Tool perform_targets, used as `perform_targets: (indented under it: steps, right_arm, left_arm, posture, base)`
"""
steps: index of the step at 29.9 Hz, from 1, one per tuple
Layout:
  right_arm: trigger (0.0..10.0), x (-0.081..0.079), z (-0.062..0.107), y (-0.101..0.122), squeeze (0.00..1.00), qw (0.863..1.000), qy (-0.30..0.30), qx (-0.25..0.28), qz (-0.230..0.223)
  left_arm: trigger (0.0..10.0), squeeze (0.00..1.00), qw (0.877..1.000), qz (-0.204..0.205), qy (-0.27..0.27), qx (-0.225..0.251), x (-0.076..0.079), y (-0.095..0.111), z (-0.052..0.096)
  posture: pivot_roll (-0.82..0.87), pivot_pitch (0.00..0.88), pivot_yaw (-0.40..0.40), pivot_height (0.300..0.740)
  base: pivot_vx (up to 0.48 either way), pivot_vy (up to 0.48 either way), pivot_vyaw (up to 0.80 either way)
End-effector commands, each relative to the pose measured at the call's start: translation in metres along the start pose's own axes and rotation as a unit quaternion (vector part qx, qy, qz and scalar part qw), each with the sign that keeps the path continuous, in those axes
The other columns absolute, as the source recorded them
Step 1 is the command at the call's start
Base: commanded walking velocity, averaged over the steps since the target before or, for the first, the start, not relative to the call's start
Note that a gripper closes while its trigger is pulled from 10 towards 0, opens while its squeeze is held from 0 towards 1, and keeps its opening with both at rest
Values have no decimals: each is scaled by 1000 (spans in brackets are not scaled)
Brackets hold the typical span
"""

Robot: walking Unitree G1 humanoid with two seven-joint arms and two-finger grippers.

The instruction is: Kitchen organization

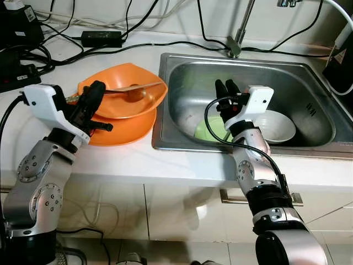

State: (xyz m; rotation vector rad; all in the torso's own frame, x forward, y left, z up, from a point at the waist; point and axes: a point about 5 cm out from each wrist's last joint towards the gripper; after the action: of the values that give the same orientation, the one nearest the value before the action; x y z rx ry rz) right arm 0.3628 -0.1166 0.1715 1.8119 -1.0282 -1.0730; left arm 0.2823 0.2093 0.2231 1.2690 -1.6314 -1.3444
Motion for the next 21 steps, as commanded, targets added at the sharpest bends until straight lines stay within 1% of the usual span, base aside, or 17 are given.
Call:
perform_targets:
  steps: [1, 4, 5, 6, 7, 9, 11, 12, 13, 15, 18, 21]
  right_arm:
    - [10000, 1, 0, -2, 0, 1000, -2, -8, 1]
    - [10000, 1, -1, -2, 0, 1000, -2, -9, 0]
    - [10000, 1, -1, -2, 0, 1000, -1, -10, 0]
    - [10000, 1, -1, -2, 0, 1000, -1, -10, 0]
    - [10000, 0, 0, -3, 0, 1000, 0, -11, -1]
    - [10000, -1, 0, -4, 0, 1000, 2, -14, -2]
    - [10000, -1, 0, -4, 0, 1000, 4, -15, -3]
    - [10000, -1, 0, -4, 0, 1000, 4, -15, -3]
    - [10000, -1, 0, -5, 0, 1000, 4, -16, -3]
    - [10000, -2, -1, -5, 0, 1000, 6, -18, -4]
    - [10000, -3, -1, -6, 0, 1000, 8, -19, -4]
    - [10000, -3, 0, -6, 0, 1000, 8, -19, -4]
  left_arm:
    - [10000, 0, 999, -23, -34, -22, 8, 0, -2]
    - [10000, 0, 998, -34, -44, -30, 9, 0, -2]
    - [10000, 0, 997, -51, -50, -41, 8, 0, -1]
    - [10000, 0, 997, -51, -50, -41, 8, 0, -1]
    - [10000, 0, 995, -64, -56, -51, 6, 0, 0]
    - [10000, 0, 992, -96, -49, -71, 0, 0, 2]
    - [10000, 0, 985, -140, -26, -97, -10, -2, 2]
    - [10000, 0, 985, -140, -26, -97, -10, -2, 2]
    - [10000, 0, 982, -155, -17, -107, -13, -3, 2]
    - [10000, 0, 973, -190, -19, -132, -16, -8, 2]
    - [10000, 0, 967, -209, -30, -140, -15, -9, 2]
    - [10000, 0, 969, -209, -24, -131, -16, -6, -1]
  posture:
    - [166, 62, -32, 740]
    - [166, 64, -31, 740]
    - [170, 64, -31, 740]
    - [170, 64, -31, 740]
    - [170, 65, -31, 740]
    - [171, 63, -31, 740]
    - [175, 63, -30, 740]
    - [175, 63, -30, 740]
    - [175, 62, -30, 740]
    - [175, 61, -30, 740]
    - [174, 60, -28, 740]
    - [173, 59, -27, 740]
  base:
    - [0, 0, 0]
    - [0, 0, 0]
    - [0, 0, 0]
    - [0, 0, 0]
    - [0, 0, 0]
    - [0, 0, 0]
    - [0, 0, 0]
    - [0, 0, 0]
    - [0, 0, 0]
    - [0, 0, 0]
    - [0, 0, 0]
    - [0, 0, 0]
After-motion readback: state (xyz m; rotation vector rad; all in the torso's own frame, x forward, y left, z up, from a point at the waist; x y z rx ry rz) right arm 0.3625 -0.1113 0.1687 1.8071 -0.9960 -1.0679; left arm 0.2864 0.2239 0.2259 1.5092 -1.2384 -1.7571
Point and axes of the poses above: a point about 5 cm out from each wrist's last joint towards the gripper, its own z axis pointing back from the gripper into the wrist, its own y axis along the axis of the wrist's last joint, x = y × z, and after that the axes turned 8 degrees about -z, right-handed
